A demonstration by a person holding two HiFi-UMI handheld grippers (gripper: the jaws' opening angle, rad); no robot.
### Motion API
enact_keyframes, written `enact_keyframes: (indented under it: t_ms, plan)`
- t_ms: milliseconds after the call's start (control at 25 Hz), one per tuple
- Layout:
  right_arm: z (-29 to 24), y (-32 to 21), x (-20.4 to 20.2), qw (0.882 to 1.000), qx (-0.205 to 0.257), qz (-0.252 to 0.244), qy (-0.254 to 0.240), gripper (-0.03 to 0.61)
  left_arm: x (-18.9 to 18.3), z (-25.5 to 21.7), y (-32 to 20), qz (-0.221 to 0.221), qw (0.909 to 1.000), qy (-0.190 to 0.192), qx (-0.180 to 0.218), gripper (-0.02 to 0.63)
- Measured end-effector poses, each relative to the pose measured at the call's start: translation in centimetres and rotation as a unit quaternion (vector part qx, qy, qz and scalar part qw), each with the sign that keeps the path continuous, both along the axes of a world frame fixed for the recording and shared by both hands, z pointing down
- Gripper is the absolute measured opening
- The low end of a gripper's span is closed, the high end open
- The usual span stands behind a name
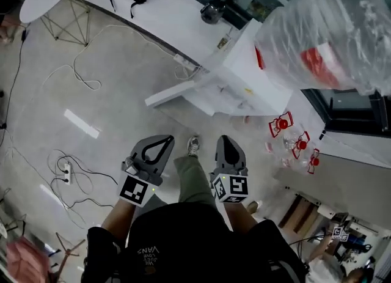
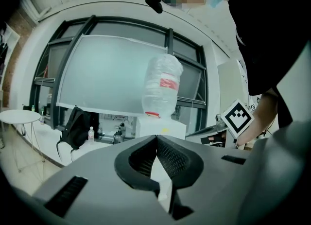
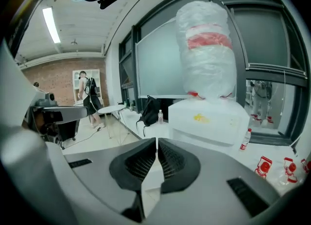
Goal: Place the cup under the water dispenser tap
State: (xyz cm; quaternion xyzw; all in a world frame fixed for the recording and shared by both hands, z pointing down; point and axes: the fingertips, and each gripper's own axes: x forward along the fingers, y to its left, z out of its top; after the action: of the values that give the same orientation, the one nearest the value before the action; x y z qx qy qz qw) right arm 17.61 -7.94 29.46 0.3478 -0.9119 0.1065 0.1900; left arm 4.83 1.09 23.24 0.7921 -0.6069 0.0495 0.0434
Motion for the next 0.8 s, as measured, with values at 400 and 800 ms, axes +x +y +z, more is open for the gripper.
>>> enact_keyframes:
  t_ms: [400, 800]
  plan:
    - [15.9, -5.6, -3.0, 0.996, -0.048, 0.004, 0.069, 0.044, -2.3, 12.8, -3.3, -0.013, 0.9971, 0.030, -0.069, 0.018]
    - [34.4, -7.9, -4.6, 0.985, -0.076, 0.004, 0.153, 0.046, -3.6, 24.9, -3.9, -0.029, 0.9937, 0.055, -0.094, 0.018]
